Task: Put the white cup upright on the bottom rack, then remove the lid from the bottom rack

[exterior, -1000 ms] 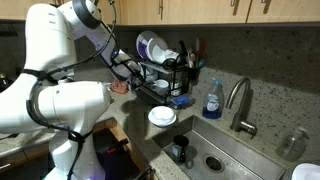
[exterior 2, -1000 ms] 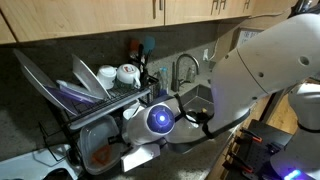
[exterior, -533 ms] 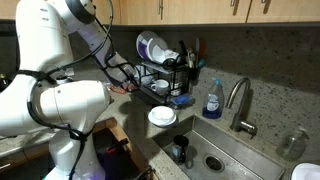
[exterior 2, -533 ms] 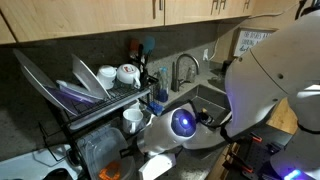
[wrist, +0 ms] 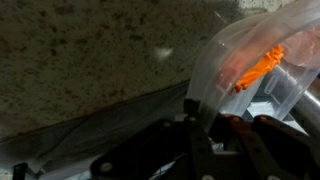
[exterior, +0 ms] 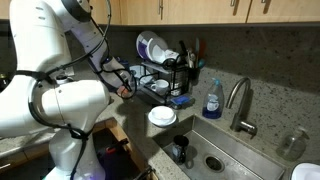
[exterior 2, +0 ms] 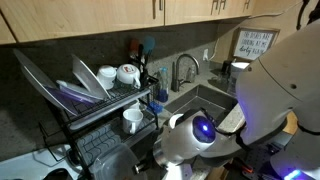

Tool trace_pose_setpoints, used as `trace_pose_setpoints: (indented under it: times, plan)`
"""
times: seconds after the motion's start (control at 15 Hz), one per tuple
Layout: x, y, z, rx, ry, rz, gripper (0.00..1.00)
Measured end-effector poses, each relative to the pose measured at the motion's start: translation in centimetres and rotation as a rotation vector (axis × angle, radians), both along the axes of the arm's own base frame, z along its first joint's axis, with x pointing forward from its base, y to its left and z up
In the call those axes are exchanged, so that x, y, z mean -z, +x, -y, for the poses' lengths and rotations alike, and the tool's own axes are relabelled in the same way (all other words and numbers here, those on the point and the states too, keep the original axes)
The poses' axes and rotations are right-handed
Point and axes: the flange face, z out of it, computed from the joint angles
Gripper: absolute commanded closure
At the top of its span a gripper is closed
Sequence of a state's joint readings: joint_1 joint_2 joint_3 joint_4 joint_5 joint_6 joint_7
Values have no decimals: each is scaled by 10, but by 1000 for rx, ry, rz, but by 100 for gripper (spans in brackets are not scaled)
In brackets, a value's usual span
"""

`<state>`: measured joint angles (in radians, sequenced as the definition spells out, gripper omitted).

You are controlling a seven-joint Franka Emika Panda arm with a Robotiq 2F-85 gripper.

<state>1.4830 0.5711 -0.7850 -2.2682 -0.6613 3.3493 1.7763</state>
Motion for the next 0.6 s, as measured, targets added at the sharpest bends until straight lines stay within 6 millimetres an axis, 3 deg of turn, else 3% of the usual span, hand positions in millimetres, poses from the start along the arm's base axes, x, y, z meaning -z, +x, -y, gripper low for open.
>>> trace_pose_setpoints:
  times: [0.6]
  plan:
    - [44,-37,12,-21,17,-145,97]
